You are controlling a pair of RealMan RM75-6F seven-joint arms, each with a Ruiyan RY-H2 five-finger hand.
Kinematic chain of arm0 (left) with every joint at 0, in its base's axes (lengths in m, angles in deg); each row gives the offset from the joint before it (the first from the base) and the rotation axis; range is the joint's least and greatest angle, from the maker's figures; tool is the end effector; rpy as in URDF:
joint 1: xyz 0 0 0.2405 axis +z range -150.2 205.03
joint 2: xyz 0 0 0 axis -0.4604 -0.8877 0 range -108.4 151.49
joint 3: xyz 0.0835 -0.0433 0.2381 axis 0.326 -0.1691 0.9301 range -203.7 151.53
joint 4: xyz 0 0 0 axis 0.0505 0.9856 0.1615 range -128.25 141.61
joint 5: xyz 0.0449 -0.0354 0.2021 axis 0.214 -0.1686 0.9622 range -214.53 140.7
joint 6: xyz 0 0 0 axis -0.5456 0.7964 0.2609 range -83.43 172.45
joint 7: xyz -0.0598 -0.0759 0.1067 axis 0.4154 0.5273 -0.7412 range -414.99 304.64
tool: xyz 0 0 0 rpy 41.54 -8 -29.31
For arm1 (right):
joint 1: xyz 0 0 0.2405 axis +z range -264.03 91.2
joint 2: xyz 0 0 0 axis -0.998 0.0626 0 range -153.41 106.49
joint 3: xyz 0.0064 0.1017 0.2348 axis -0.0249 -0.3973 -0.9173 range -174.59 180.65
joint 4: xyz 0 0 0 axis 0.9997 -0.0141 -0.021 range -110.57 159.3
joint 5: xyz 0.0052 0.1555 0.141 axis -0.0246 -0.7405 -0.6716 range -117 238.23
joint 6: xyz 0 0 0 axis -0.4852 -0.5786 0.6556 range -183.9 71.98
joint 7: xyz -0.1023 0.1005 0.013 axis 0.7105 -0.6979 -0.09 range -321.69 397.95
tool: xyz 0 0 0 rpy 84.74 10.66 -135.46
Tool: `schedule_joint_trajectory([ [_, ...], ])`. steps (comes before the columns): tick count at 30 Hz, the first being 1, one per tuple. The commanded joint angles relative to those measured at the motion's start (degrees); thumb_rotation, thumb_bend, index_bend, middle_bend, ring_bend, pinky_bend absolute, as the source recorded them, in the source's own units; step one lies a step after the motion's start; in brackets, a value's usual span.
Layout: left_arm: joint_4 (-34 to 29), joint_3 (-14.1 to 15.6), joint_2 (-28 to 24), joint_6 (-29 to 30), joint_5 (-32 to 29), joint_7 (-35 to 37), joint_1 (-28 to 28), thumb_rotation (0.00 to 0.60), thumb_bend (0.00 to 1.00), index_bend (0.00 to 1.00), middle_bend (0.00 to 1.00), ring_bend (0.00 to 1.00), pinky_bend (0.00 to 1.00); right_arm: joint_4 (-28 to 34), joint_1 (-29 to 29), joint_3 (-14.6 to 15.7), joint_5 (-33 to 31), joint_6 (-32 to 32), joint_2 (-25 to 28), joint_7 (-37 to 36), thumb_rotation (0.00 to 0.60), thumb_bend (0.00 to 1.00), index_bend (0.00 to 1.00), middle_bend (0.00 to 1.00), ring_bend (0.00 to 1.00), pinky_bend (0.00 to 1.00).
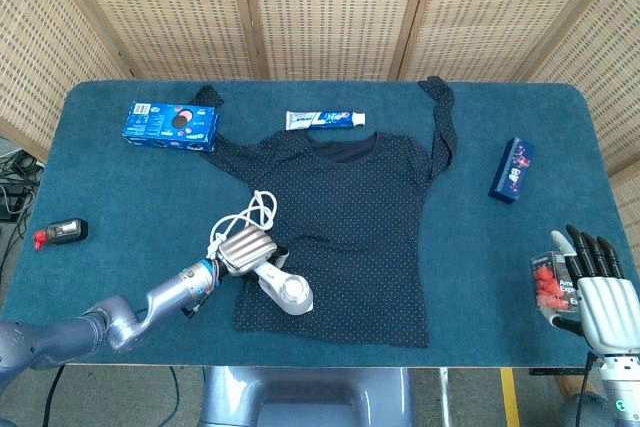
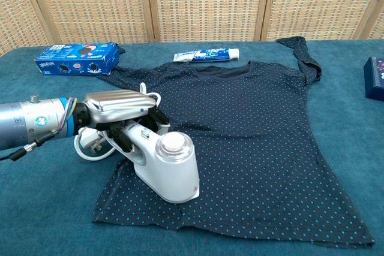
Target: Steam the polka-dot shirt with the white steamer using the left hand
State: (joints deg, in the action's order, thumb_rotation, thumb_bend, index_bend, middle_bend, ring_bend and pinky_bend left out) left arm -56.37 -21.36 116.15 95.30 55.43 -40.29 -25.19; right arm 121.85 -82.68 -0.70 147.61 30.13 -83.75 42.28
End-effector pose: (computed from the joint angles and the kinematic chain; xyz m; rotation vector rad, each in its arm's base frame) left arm -0.1509 0.3437 -0.0684 -2.3643 -0.8207 -0.9402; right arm -0.2967 -0.1771 0.1752 1.3922 -0.8448 0.8883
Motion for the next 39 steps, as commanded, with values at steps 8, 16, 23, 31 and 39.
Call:
schedule_joint_trajectory([
  [8, -1.0, 0.4, -0.5, 0.4, 0.9, 0.1, 0.5, 0.6, 0.71, 1.0, 0.77, 0.73, 0.85, 0.1, -0.1, 0.0, 0.1, 0.2, 0.2, -0.3, 0.6, 0.0, 0.0, 0.0, 0.0, 0.0],
  [16, -4.5, 1.6, -1.7, 1.9, 3.1, 1.0, 0.8, 0.6, 0.71, 1.0, 0.77, 0.73, 0.85, 0.1, -0.2, -0.1, 0.1, 0.4, 0.4, -0.8, 0.6, 0.0, 0.0, 0.0, 0.0, 0.0],
  [23, -8.3, 3.4, -3.3, 2.8, 5.6, 0.4, 1.0, 0.6, 0.71, 1.0, 0.77, 0.73, 0.85, 0.1, -0.2, 0.0, 0.2, 0.4, 0.4, -0.9, 0.6, 0.0, 0.0, 0.0, 0.0, 0.0],
  [31, -8.3, 4.1, -4.2, 3.0, 5.5, -0.8, 2.0, 0.6, 0.71, 1.0, 0.77, 0.73, 0.85, 0.2, -0.2, 0.0, 0.4, 0.4, 0.5, -0.9, 0.6, 0.0, 0.0, 0.0, 0.0, 0.0],
  [39, -5.0, 3.8, -4.9, 3.5, 3.0, 0.2, 4.3, 0.6, 0.71, 1.0, 0.77, 0.73, 0.85, 0.4, -0.4, 0.1, 0.8, 1.0, 0.6, -1.0, 0.6, 0.0, 0.0, 0.0, 0.0, 0.0],
])
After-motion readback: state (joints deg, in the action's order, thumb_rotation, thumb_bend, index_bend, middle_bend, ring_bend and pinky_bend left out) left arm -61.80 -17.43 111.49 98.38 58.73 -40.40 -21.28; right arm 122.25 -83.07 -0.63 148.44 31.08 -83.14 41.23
